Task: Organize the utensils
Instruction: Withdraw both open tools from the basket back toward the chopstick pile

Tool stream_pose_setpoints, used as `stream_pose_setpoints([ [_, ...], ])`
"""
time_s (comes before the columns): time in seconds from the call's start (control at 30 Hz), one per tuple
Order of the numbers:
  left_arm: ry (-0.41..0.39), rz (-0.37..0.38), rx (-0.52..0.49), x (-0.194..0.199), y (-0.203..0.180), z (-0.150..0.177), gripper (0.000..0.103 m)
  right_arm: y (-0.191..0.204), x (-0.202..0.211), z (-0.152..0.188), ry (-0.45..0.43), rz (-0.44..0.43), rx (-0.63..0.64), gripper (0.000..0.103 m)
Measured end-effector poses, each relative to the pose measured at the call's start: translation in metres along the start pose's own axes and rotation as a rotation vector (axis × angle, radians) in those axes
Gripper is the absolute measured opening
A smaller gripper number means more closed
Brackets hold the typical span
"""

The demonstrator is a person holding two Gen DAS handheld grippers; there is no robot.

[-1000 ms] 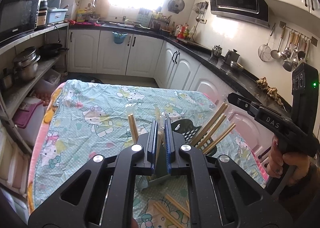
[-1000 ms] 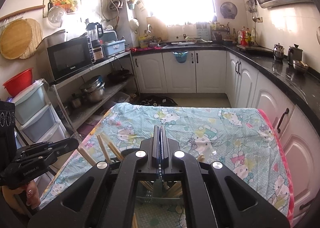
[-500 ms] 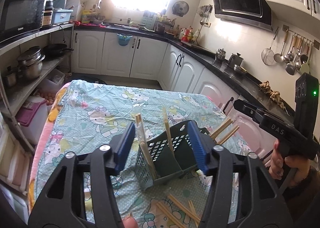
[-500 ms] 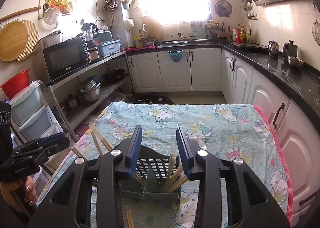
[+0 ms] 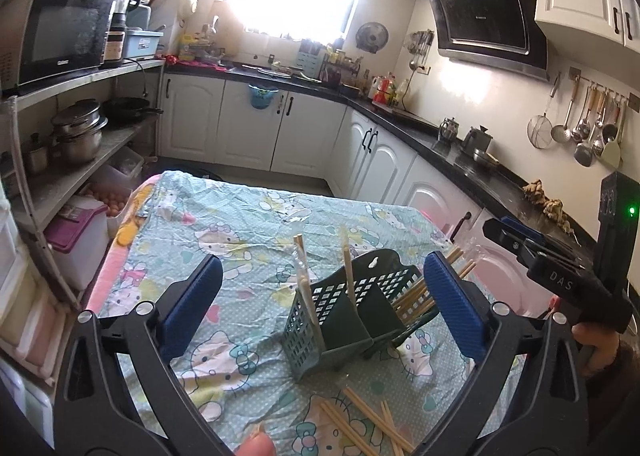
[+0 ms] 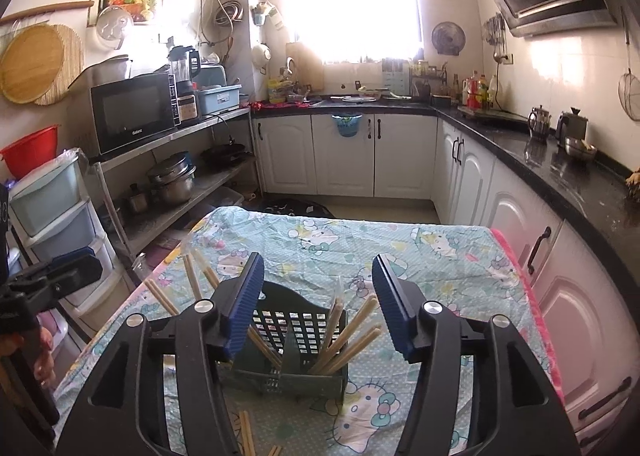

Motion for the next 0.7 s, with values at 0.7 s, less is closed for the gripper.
stream_pose_setpoints([
  [0.7, 0.009, -0.021, 0.009, 0.024, 0.0, 0.028, 0.093, 0.009, 0.035, 0.022, 0.0, -0.016, 0.022, 0.059],
])
Point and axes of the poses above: each gripper's, at about its wrist camera, not at the fingertips, and x roughly against the way its jaws point, y to its left, z to its underside, the point moved 10 cm from there along -x, roughly the way its jaws point, and after that the axes turned 7 degrees about z, right-handed, at the moved point
